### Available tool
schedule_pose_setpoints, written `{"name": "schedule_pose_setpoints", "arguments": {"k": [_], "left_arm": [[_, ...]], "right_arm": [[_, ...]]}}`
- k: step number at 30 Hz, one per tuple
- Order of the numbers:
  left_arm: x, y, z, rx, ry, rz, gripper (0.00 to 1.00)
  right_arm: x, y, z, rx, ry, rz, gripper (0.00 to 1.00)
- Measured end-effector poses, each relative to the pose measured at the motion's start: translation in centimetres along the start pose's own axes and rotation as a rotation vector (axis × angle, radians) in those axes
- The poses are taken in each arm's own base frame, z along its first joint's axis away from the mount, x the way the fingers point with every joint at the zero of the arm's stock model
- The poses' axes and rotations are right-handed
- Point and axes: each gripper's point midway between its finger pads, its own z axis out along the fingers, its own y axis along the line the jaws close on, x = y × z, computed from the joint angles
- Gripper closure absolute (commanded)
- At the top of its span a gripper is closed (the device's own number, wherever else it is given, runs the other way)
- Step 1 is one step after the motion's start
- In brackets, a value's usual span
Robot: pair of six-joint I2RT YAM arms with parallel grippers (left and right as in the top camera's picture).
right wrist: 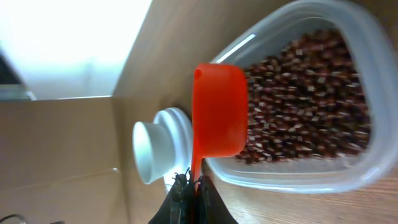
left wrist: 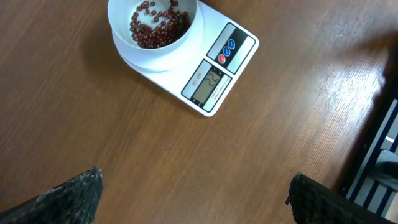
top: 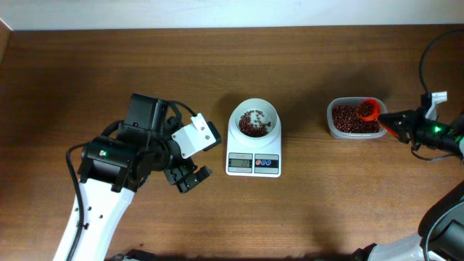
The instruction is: Scoop and weigh 50g on scale
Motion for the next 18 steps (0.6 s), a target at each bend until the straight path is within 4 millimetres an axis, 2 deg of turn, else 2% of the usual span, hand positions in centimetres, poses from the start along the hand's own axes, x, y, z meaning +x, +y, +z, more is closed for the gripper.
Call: {"name": "schedule_pose_setpoints", "arguments": {"k": [9,18], "left_arm": [[0.0,0.0,0.0,0.0,0.0,0.0,0.01],[0.0,0.0,0.0,0.0,0.0,0.0,0.01]], "right_arm": [[1.5,2.4,0.7,-0.112,0.056,0.017,0.96],[5.0,7.4,4.9,-0.24,0.216,-0.057,0.96]]}}
